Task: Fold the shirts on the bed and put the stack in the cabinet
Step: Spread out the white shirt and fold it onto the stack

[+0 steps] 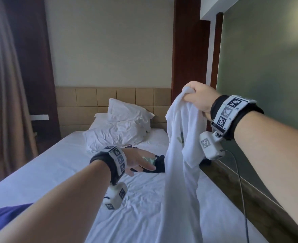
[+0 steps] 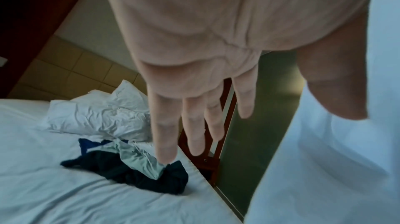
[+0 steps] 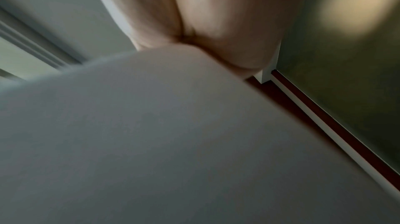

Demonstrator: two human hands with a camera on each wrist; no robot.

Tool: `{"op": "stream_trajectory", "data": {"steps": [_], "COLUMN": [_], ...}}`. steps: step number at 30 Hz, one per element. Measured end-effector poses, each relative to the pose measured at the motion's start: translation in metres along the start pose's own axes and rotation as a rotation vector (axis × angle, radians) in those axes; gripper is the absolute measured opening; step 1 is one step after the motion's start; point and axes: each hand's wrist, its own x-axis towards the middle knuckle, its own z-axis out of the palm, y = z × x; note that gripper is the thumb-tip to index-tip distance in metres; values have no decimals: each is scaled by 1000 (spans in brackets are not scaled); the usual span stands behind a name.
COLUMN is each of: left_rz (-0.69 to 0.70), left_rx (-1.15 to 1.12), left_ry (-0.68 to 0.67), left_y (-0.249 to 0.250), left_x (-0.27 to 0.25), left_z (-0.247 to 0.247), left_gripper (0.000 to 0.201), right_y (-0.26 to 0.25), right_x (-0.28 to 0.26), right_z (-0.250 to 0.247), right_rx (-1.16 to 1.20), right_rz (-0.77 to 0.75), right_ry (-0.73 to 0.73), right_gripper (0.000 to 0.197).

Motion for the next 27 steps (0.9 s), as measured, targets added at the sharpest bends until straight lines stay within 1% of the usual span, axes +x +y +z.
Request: {"op": "stream_trajectory", "data": {"steps": [3,5,7,8,10,11,12,13,15,16,18,19,22,23,24,25,27], "left_rz": [49,65,62,66,120,149,172,187,215,224,257,290,367,386,408,434,483], "left_rx": [-99,-173,-199,-180,-171,-201,-240,-292,-396,-443,-499,-489,-351,-314,-292,-275,-241], "left_ry": [11,2,-47,-69,-84,-65,-24,42,198,299,448,477,512,525,546,568,628], "left_y": [2,4,6,7,7,4,3,2,2,3,7,10,24,28,33,37,46], "left_x": [16,27,34,35,34,35,34,32,23,14,-10,-24,-68,-82,-96,-109,-136], "left_z": [18,25,30,34,39,37,35,29,8,-6,-36,-51,-81,-88,-94,-100,-108], "left_gripper": [88,82,80,74,45,35,32,39,64,75,88,84,37,27,22,21,26], "right_y": [-2,-4,-3,-1,4,6,9,14,25,30,39,42,43,40,35,28,12], "right_x": [-3,-6,-9,-9,-9,-9,-8,-7,-3,-2,-1,-2,-9,-11,-14,-15,-15], "right_z": [-3,-7,-12,-16,-22,-26,-29,-33,-45,-51,-64,-69,-72,-71,-69,-69,-70], "right_rx": [134,224,275,295,325,337,335,313,232,169,33,-8,-28,-24,-24,-26,-11], "right_rz": [46,56,43,39,54,69,86,102,142,158,183,197,207,189,170,147,111], "right_ry": [10,-13,-52,-64,-62,-56,-42,-23,33,63,100,109,128,124,109,96,101], "right_gripper": [17,21,27,31,37,38,40,42,44,43,37,35,31,26,19,13,14]}}
